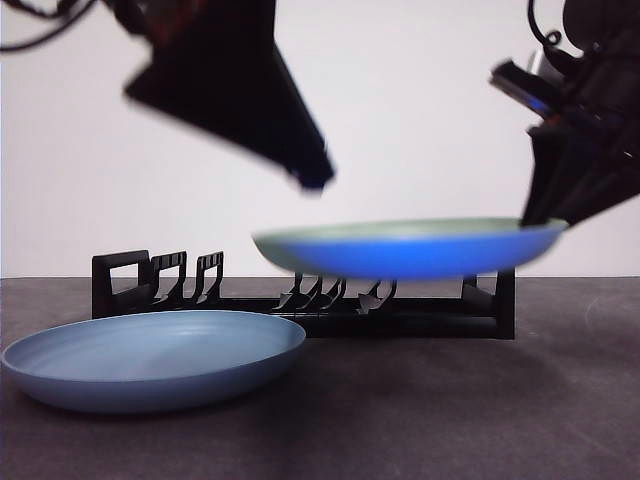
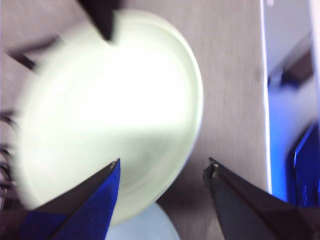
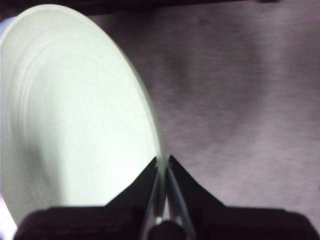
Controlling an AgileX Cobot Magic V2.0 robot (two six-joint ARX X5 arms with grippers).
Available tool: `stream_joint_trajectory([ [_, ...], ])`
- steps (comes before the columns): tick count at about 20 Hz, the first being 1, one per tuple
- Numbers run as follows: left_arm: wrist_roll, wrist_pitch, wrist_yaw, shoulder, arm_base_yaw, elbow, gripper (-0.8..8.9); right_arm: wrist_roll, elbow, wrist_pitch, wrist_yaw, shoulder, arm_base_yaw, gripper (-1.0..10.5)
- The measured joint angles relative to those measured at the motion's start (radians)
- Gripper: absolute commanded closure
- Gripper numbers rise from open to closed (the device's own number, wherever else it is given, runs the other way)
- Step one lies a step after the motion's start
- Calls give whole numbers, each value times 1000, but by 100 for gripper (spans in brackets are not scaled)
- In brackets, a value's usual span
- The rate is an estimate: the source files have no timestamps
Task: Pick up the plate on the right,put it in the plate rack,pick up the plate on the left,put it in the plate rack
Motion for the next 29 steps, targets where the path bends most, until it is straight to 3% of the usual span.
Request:
stream_joint_trajectory([
  [3,25,-5,-22,40,-8,0,526,2,13,0,-45,0,2,962],
  [8,42,-5,-25,70,-8,0,547,5,31,-14,-45,0,2,962],
  [11,55,-5,-25,70,-8,0,745,5,32,-19,-45,0,1,962],
  [13,64,-5,-26,70,-8,0,828,4,32,-20,-60,0,1,962],
  [24,128,-22,-7,74,-16,3,822,-19,34,-12,-109,-13,3,956],
  [26,129,-18,-7,74,-16,4,822,-24,34,2,-112,-45,3,876],
  [29,89,-18,-14,74,-16,5,822,-18,34,71,-130,-116,3,583],
])
